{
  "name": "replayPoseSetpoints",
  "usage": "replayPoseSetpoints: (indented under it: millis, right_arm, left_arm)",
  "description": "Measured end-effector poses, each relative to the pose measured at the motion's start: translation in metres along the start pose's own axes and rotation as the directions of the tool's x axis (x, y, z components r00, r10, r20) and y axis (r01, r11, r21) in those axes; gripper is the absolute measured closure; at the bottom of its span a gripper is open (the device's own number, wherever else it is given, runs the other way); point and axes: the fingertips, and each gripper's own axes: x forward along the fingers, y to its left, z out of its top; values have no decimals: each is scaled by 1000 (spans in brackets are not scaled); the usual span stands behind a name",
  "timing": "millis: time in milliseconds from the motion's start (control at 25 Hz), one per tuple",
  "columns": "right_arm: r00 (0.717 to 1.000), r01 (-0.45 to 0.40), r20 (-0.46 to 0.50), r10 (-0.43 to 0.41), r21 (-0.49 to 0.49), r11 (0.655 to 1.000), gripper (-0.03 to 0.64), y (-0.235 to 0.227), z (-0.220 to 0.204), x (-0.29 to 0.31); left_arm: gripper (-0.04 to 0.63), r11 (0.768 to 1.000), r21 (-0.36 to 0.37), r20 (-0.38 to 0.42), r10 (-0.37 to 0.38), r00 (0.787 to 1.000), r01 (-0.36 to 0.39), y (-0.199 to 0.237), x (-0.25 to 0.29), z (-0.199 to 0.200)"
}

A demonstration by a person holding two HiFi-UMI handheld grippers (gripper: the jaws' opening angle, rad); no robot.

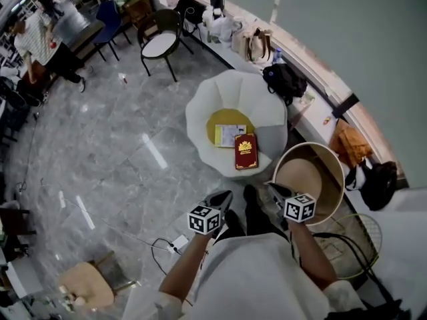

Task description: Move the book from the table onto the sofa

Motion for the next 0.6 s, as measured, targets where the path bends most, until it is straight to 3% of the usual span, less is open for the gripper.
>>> replayPoseSetpoints:
  millis: [240, 600]
  right_arm:
    - [1000, -9, 23, 10, -59, 998, 571, 18, -7, -45]
    - [996, -68, 48, 75, -133, 989, 572, 24, 8, -91]
  left_arm:
    - [594, 1000, 17, -16, -3, 1000, 3, -32, -10, -12]
    - [594, 999, 19, 24, 29, 999, -30, -80, -14, -15]
